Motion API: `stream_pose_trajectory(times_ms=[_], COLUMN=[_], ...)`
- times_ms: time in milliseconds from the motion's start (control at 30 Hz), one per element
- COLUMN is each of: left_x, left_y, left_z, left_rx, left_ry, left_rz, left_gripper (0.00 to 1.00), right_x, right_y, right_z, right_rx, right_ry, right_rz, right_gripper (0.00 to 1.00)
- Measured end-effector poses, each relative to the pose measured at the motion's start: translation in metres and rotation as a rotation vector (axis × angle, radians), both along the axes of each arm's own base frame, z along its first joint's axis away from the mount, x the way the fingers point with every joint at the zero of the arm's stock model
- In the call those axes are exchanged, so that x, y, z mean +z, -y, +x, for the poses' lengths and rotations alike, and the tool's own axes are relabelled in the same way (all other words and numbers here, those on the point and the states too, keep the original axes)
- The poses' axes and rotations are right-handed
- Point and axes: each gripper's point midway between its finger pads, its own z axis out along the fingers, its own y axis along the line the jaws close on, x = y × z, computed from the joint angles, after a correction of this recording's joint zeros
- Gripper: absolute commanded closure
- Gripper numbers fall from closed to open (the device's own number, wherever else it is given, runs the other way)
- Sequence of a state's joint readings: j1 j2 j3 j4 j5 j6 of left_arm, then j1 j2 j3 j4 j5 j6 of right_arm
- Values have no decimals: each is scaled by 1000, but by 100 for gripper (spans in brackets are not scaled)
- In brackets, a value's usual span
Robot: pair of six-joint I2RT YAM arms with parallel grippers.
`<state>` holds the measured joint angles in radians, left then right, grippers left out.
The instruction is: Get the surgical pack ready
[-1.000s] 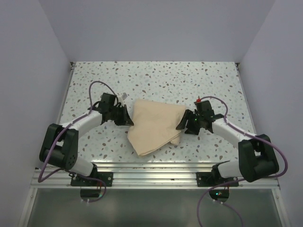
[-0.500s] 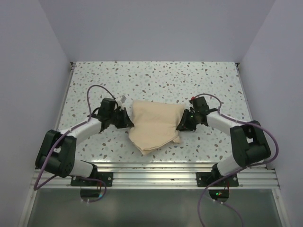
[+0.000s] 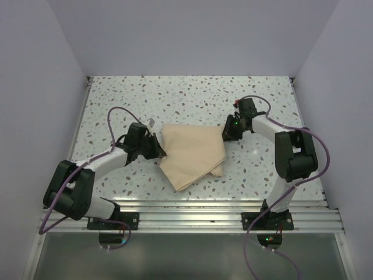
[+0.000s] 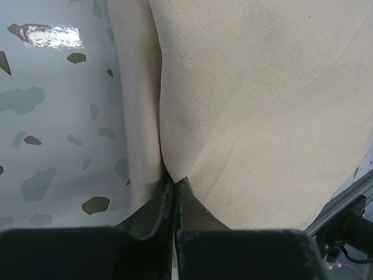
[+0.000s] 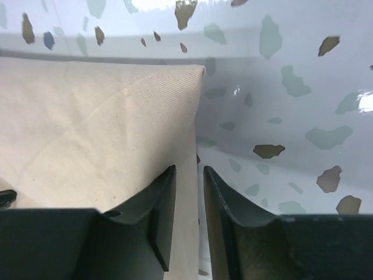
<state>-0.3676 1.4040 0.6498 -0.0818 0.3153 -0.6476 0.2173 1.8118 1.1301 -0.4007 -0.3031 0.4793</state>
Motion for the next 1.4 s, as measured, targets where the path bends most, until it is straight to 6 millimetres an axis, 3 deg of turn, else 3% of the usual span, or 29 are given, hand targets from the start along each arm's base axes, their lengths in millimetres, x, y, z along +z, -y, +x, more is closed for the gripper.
stream_pose_trajectory(times_ms=[33,100,167,367,467,567,800,1033,1067,1233,1400], left_x=[0,-1,-1,-1,1,2,4,3,3,2,3], left_y=[1,3,3,3,2,1,-2,-4,-4,-5,-6], left_z=[0,1,1,1,1,0,-5,-8,-8,-10,-15], left_rx=[7,18,23,14,-12,-39,-88,-119,-123,-126,-130], left_ry=[4,7,11,20,28,34,41,42,44,45,44], left_rz=[7,16,24,41,64,83,110,117,118,115,110], left_gripper=[100,100,100,100,100,100,100,100,100,100,100], right_x=[5,13,18,58,81,86,50,22,18,7,9], right_y=[1,4,9,22,19,8,-16,-25,-27,-33,-39], right_z=[6,12,11,-11,-27,-42,-79,-89,-91,-91,-86], right_rx=[-2,-9,-18,-54,-56,-22,77,121,129,138,144], right_ry=[15,37,42,97,149,165,66,10,3,-15,4], right_rz=[0,-3,-21,-24,7,29,10,-61,-70,-92,-80], right_gripper=[65,44,34,21,16,12,12,14,17,46,53])
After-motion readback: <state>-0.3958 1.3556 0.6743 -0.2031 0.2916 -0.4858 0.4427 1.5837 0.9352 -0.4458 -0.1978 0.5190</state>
